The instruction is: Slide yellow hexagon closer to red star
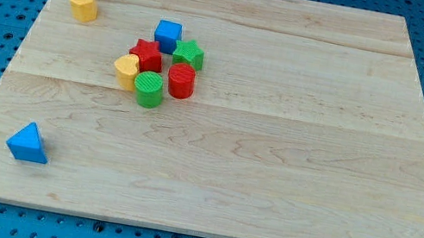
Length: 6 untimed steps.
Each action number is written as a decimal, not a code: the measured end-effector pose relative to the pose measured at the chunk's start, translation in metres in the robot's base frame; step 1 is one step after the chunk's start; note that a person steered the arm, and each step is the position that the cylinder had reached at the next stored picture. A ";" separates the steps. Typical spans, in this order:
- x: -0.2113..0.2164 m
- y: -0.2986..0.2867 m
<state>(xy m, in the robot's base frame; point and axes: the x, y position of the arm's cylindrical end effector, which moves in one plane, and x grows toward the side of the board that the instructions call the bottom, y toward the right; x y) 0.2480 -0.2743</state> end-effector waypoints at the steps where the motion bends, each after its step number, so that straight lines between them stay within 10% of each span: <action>1: 0.029 0.045; 6: 0.104 0.072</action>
